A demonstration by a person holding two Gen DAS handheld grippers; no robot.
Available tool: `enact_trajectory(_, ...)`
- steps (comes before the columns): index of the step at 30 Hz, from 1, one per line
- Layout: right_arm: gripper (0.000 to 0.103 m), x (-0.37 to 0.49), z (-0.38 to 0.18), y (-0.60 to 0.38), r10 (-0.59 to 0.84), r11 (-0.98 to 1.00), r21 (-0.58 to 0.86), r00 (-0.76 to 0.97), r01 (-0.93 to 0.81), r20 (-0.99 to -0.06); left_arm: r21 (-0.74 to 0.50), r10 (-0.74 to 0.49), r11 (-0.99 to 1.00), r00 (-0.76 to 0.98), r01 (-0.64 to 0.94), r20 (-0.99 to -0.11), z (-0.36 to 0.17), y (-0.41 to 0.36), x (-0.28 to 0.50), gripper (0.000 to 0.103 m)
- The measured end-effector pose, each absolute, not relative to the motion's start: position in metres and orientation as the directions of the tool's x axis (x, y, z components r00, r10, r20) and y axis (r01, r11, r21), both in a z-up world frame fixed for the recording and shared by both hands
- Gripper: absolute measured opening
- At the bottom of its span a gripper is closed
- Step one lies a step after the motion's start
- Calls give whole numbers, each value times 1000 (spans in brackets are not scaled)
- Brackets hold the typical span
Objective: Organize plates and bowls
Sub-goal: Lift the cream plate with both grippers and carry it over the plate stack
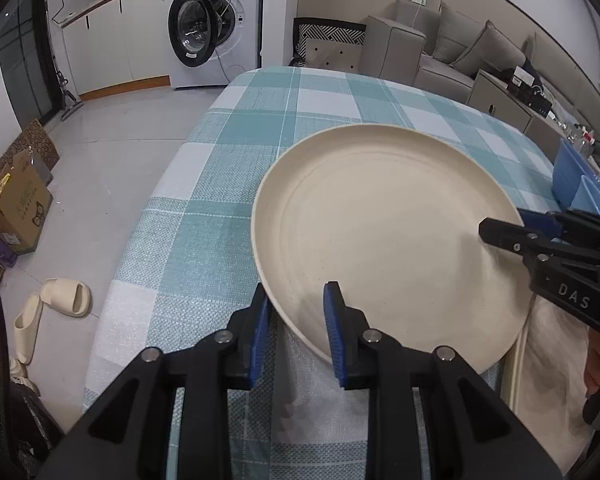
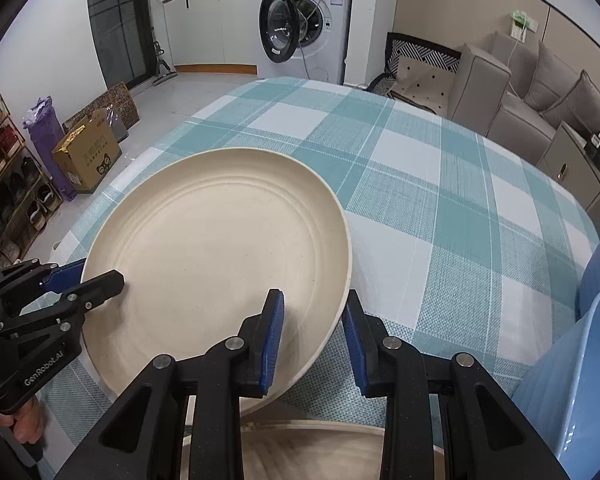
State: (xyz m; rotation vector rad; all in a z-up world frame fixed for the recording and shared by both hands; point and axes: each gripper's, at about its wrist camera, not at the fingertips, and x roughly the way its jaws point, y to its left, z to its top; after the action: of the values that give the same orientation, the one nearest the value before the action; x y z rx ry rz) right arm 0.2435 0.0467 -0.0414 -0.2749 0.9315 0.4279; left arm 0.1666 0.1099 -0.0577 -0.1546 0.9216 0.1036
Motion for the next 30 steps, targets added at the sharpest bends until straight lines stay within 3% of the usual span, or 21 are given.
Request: enact_trajectory(30,30,179,28,1,247,914,-52,655,-401,-714,-93,4,991,722,-95,-692,5,81,135,25)
